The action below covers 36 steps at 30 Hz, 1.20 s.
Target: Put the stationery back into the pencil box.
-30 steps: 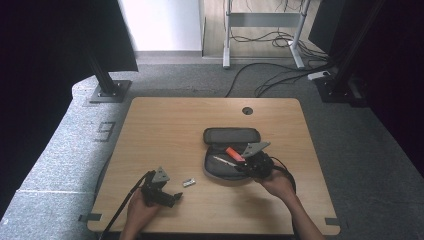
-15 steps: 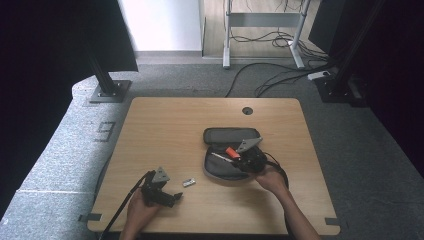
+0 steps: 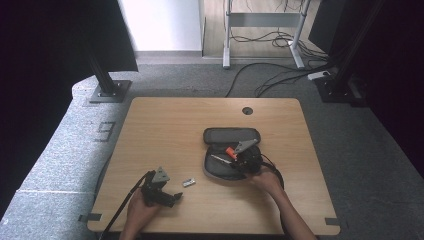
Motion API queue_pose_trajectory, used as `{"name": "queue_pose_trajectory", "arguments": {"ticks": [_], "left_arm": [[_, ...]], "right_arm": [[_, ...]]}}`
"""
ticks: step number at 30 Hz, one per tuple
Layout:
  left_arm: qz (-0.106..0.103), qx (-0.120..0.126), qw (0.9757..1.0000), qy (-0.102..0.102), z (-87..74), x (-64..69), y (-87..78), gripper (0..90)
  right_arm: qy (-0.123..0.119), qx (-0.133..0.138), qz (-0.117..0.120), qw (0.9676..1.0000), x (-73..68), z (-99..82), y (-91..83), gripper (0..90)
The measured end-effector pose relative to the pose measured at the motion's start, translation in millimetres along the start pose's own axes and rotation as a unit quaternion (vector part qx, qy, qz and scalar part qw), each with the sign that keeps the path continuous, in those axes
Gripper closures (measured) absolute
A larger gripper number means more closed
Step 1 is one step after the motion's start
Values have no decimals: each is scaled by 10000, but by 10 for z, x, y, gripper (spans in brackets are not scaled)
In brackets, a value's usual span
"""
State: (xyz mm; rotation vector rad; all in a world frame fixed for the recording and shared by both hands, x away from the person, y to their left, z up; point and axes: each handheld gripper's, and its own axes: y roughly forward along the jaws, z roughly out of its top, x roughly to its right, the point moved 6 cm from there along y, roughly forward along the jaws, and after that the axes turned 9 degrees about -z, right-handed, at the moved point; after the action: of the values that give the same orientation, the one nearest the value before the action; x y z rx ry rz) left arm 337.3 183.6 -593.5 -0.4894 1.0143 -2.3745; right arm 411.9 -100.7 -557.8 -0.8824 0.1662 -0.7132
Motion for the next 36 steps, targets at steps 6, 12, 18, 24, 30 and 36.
{"name": "queue_pose_trajectory", "arguments": {"ticks": [6, 12, 18, 24, 30, 36], "left_arm": [[0, 18, 10000, -13, 2, 2, 2, 0], [0, 13, 10000, -10, 1, 1, 1, 0], [-1, 8, 10000, -6, 1, 1, 1, 0], [0, 12, 10000, -11, 1, 2, 1, 0], [1, 13, 10000, -9, 1, 1, 2, 0], [-3, 10, 10000, -14, 1, 2, 1, 0]], "right_arm": [[-57, -134, -22, 9999, -23, -25, 77, 780], [-47, -98, -54, 9999, -20, -24, 75, 700], [-50, 13, -129, 9999, -19, 9, -3, 533], [-76, 8, -330, 9994, 5, 10, -85, 310], [101, 45, -473, 9988, 50, 29, -181, 148], [33, 138, -550, 9984, 37, 63, -296, 123]]}}
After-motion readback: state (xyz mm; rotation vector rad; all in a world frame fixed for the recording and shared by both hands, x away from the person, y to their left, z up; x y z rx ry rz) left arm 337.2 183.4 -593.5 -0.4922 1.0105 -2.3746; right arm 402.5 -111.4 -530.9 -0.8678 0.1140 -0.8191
